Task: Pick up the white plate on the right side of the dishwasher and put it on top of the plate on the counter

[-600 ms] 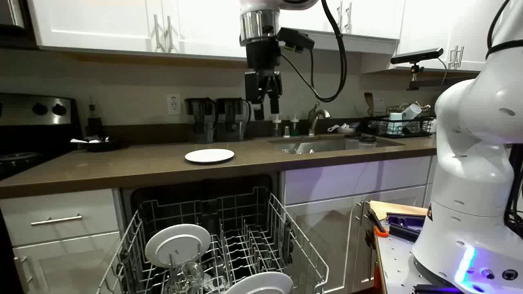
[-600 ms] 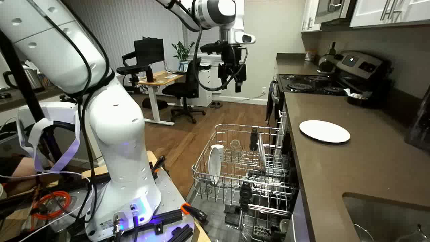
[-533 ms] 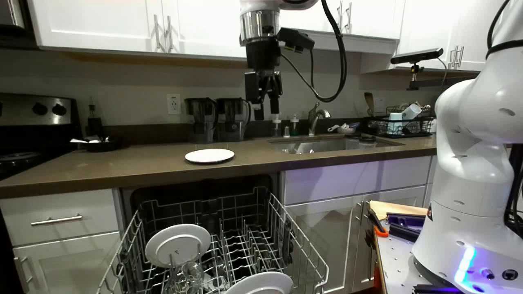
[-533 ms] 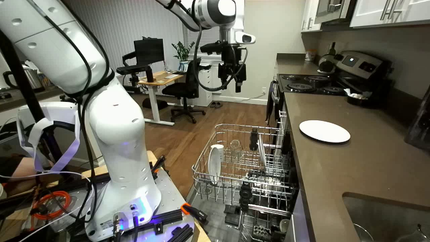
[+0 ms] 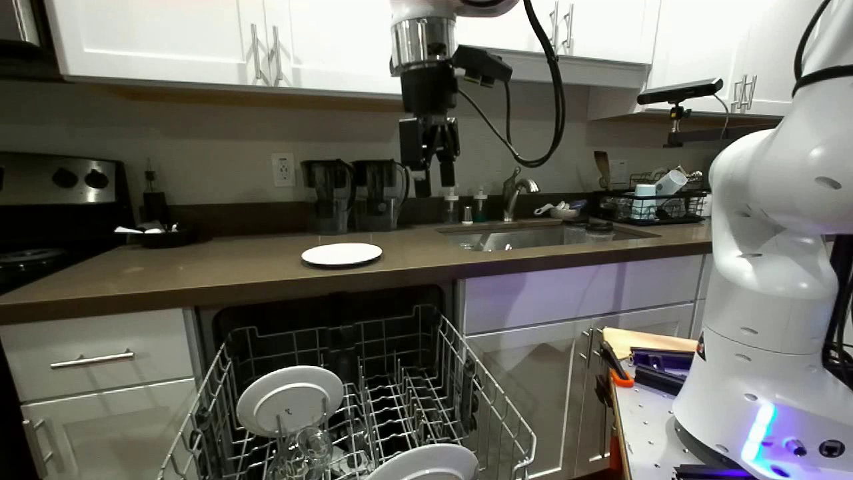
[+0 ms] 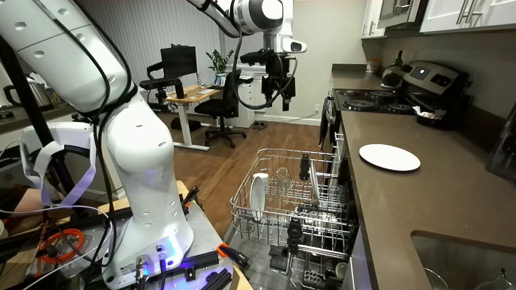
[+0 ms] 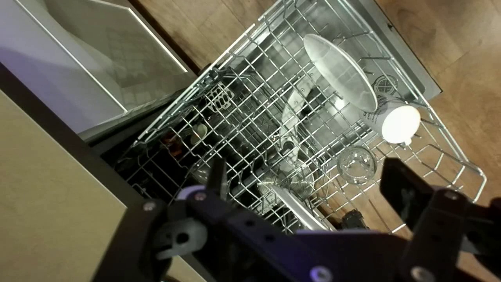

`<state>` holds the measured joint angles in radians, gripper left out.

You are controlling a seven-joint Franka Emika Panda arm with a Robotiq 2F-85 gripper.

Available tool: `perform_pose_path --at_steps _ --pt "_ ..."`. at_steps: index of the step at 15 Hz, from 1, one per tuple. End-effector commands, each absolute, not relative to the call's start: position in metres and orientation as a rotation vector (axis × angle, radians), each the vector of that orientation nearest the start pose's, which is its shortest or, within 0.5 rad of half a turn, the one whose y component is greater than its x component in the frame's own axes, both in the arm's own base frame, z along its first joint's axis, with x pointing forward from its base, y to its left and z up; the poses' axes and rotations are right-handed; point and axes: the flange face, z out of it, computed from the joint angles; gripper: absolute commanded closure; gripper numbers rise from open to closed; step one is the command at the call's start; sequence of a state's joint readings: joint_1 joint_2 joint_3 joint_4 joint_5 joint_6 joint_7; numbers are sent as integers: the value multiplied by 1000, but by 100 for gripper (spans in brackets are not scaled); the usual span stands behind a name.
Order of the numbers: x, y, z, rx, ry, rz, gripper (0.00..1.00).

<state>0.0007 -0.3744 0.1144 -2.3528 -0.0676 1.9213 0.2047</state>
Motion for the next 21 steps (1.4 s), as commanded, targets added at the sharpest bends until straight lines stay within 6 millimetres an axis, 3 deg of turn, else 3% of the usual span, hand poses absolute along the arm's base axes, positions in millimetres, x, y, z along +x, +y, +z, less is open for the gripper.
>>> perform_pose_path --at_steps 1,6,12,21 --pt "439 58 445 -3251 -141 124 0" --pt "458 72 393 -3195 -555 183 0" --pt "488 69 333 -3129 -682 175 0" --pt "478 128 261 -2933 -860 200 0"
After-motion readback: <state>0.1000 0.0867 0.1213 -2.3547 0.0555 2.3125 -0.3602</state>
